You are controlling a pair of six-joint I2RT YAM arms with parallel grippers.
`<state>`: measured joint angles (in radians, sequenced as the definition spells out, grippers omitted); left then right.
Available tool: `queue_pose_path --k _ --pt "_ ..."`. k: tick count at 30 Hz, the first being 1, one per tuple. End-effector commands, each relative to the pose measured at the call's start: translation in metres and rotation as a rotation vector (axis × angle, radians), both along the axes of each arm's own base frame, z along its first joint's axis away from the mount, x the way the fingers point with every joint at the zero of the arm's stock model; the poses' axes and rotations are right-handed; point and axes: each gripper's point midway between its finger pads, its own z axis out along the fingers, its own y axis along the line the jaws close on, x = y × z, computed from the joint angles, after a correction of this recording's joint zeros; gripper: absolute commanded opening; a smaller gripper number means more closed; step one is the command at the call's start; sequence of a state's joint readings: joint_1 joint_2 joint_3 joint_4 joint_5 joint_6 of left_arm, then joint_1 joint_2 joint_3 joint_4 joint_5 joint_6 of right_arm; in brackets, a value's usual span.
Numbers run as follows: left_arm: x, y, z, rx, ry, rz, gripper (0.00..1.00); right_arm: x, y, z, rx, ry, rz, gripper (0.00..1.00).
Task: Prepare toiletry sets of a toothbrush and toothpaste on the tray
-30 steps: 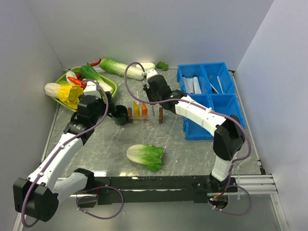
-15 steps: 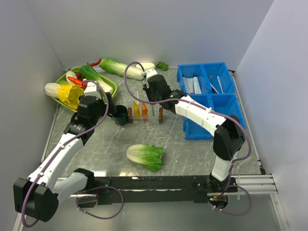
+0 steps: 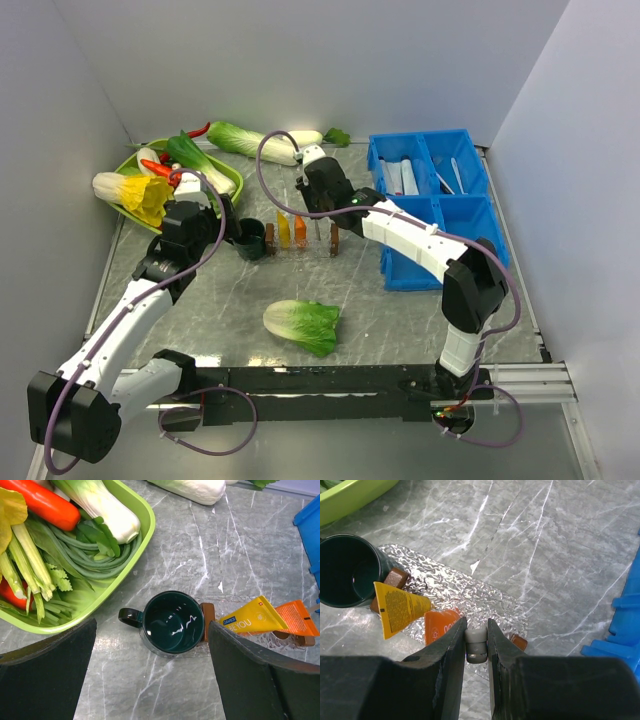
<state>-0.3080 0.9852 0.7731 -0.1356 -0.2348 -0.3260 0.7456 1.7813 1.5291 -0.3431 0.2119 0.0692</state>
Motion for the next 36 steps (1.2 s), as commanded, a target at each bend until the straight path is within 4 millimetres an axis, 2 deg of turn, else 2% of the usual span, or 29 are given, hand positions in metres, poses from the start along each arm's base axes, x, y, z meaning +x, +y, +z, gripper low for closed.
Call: queue_pose_path --k 1,11,12,18,21,36 --pt "0.001 0.001 0.015 0.002 -0.056 0.003 0.96 0.001 0.005 -0.012 0.001 0.007 -0.013 0.05" --pt "-0.001 0.001 0.013 0.006 -0.054 0.001 0.96 -0.002 0.002 -0.024 -0.017 0.023 -0.024 0.07" --pt "-0.001 0.001 0.013 0.006 -0.054 0.001 0.97 -0.003 0.003 -0.023 -0.017 0.025 -0.024 0.09" --pt "-0.001 0.002 0.013 0.006 -0.055 0.004 0.96 0.0 0.0 -0.022 -0.022 0.017 -0.042 0.36" --pt "-0.001 0.002 0.012 0.009 -0.053 0.003 0.96 0.001 0.001 -0.02 -0.015 0.014 -0.044 0.43" --pt "-0.001 0.0 0.009 0.01 -0.045 -0.001 0.96 0.001 0.003 -0.009 0.023 0.006 -0.055 0.61"
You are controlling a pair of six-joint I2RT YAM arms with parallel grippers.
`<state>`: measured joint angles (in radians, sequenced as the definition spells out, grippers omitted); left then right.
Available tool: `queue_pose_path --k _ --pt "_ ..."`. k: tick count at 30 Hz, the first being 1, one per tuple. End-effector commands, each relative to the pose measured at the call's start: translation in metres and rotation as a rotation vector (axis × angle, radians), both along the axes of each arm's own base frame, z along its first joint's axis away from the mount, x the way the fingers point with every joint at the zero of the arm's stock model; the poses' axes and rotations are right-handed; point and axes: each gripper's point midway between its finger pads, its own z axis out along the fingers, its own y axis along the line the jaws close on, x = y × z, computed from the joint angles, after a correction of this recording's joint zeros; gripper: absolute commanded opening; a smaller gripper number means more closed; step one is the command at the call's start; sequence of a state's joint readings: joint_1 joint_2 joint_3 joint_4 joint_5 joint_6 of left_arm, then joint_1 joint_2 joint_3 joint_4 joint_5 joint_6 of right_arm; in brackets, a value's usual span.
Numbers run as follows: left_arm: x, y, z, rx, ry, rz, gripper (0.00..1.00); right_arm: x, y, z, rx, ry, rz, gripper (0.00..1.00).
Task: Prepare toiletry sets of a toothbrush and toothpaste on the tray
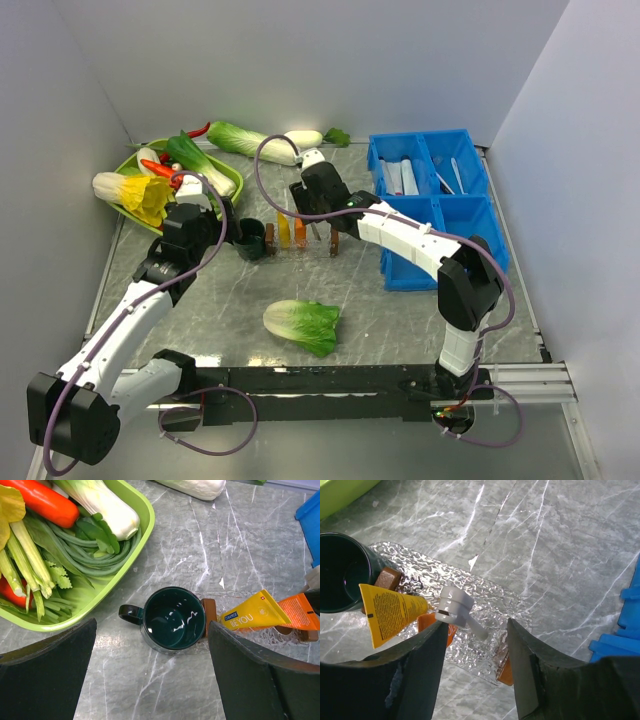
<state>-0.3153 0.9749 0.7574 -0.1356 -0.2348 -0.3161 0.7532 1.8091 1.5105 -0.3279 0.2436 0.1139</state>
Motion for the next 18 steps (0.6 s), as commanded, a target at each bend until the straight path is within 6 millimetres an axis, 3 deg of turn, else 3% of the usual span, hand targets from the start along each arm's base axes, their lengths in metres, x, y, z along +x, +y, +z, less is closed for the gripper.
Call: queue_pose_path --k 1,10,18 --pt "0.002 0.0 0.013 -0.005 -0.049 0.007 0.96 0.0 0.001 0.01 0.025 -0.021 -0.012 0.62" --pt "0.005 -0.001 0.017 -0.02 -0.049 0.009 0.96 0.0 -0.003 0.03 0.065 -0.057 -0.023 0.69" --pt "0.008 -0.003 0.017 -0.039 -0.037 0.015 0.97 -0.001 -0.005 0.065 0.143 -0.108 -0.014 0.73"
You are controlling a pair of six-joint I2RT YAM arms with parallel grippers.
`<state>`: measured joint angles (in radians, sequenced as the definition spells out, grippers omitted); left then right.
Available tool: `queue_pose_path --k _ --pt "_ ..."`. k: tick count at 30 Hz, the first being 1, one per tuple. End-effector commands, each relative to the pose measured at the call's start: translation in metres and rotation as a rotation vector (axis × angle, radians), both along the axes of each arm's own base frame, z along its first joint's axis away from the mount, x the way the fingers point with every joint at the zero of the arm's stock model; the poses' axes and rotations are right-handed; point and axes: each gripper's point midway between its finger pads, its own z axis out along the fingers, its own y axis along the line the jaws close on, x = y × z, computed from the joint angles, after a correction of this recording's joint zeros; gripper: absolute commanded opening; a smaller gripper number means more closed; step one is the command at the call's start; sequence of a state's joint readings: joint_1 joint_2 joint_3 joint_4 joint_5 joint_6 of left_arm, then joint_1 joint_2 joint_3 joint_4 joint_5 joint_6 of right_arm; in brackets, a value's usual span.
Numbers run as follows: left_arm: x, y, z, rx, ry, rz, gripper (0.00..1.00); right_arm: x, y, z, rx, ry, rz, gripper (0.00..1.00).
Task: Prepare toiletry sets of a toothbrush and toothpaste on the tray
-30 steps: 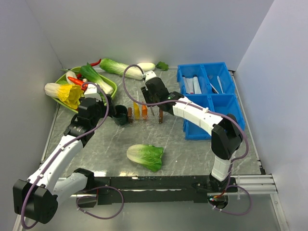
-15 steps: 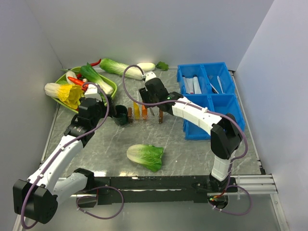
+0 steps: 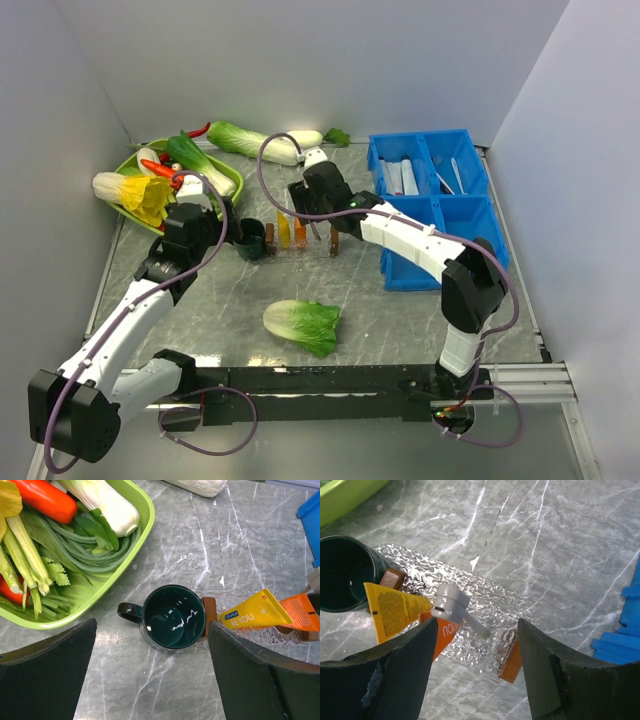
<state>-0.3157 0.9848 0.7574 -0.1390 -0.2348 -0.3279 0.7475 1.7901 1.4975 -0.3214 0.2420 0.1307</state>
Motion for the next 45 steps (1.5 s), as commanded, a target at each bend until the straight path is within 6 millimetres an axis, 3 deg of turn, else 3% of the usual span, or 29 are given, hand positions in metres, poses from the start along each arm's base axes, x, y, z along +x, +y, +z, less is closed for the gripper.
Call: queue_pose_path --k 1,9,14,15,17,18,20,22,23,25,27,35,43,45 --pt "0.009 -0.003 0.023 -0.035 -0.052 0.012 0.96 0.001 -0.002 0.062 0.124 -0.109 -0.001 0.73" --pt "0.02 -0.003 0.034 -0.101 -0.053 0.044 0.96 0.004 -0.028 0.089 0.16 -0.12 -0.044 0.75" --pt "0.028 0.007 0.057 -0.161 -0.073 0.106 0.96 0.003 -0.07 0.112 0.3 -0.049 -0.104 0.8" --pt "0.029 0.008 0.06 -0.164 -0.074 0.114 0.96 -0.002 -0.079 0.124 0.329 -0.065 -0.11 0.81" --pt "0.031 0.009 0.07 -0.181 -0.089 0.119 0.96 -0.007 -0.097 0.124 0.348 -0.052 -0.14 0.83" --pt "0.032 0.007 0.08 -0.195 -0.102 0.102 0.96 -0.014 -0.107 0.136 0.362 -0.071 -0.148 0.84" --pt "0.033 0.004 0.097 -0.224 -0.123 0.091 0.96 -0.023 -0.121 0.138 0.341 -0.074 -0.165 0.84" --pt "0.029 0.003 0.102 -0.252 -0.106 0.099 0.96 -0.037 -0.135 0.155 0.32 -0.12 -0.161 0.85" --pt "0.028 0.004 0.116 -0.27 -0.124 0.109 0.97 -0.043 -0.143 0.159 0.3 -0.123 -0.172 0.86" --pt "0.022 0.007 0.115 -0.277 -0.08 0.131 0.97 -0.057 -0.155 0.175 0.288 -0.169 -0.172 0.87" --pt "0.017 0.009 0.126 -0.291 -0.077 0.147 0.97 -0.072 -0.166 0.187 0.291 -0.201 -0.179 0.88" --pt "-0.001 0.016 0.161 -0.353 -0.141 0.173 0.97 -0.106 -0.188 0.181 0.286 -0.241 -0.188 0.89" --pt "0.012 0.012 0.182 -0.388 -0.203 0.162 0.96 -0.1 -0.197 0.189 0.256 -0.319 -0.21 0.89" --pt "0.018 0.013 0.178 -0.376 -0.187 0.18 0.96 -0.099 -0.196 0.188 0.251 -0.318 -0.204 0.89"
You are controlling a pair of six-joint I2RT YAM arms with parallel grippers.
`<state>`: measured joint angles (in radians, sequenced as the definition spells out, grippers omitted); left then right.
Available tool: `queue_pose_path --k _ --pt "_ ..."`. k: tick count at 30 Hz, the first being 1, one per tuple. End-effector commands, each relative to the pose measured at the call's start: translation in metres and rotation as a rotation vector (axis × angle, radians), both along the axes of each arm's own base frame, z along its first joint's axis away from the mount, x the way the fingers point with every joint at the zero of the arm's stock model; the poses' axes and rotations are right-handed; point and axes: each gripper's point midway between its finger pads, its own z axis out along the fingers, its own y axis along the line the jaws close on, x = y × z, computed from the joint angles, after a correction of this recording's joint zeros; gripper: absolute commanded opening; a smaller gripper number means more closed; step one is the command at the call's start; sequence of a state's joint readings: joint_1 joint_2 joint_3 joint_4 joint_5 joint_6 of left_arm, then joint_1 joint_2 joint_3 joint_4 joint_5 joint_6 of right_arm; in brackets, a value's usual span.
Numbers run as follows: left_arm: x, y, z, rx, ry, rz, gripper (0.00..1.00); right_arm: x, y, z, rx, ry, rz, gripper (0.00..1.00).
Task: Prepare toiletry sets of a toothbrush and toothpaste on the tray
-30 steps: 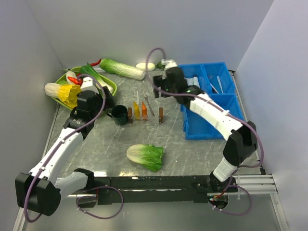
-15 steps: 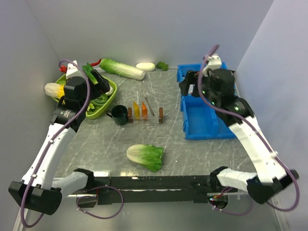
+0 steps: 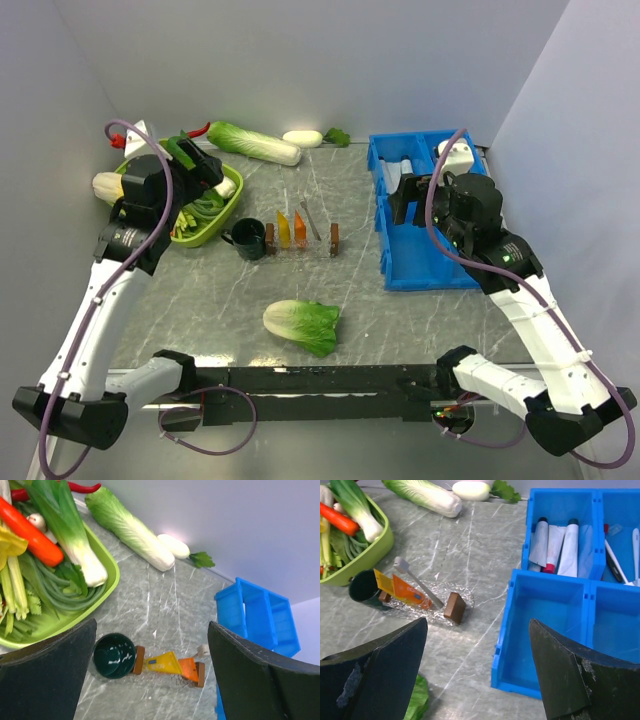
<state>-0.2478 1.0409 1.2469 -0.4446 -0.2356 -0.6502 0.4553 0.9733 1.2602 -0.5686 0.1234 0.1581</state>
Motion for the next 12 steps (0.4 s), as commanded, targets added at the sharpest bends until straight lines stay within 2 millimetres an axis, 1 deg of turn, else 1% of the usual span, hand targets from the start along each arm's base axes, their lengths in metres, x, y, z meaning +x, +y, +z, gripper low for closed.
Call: queue_pose_path --k 1,2,6,8,9,10,12 --pt "0.012 0.003 0.031 -0.022 -0.072 0.032 0.96 0.007 -0.004 0.022 -0.007 -0.081 -0.013 0.89" --pt "0.014 0.003 0.029 -0.015 -0.065 0.034 0.97 0.007 -0.003 0.022 -0.002 -0.083 -0.012 0.89" --pt "0.017 0.005 0.032 0.008 -0.084 0.04 0.96 0.012 -0.001 0.025 0.017 -0.091 -0.019 0.89" --pt "0.02 0.004 0.033 0.011 -0.087 0.037 0.96 0.015 0.001 0.023 0.013 -0.083 -0.021 0.89" --pt "0.021 0.004 0.037 0.014 -0.093 0.034 0.97 0.016 0.001 0.026 0.011 -0.09 -0.02 0.89" --pt "0.024 0.002 0.034 0.018 -0.083 0.03 0.96 0.017 0.001 0.026 0.007 -0.088 -0.019 0.89" --pt "0.028 0.001 0.035 0.016 -0.081 0.029 0.96 0.019 0.0 0.026 0.004 -0.094 -0.029 0.89"
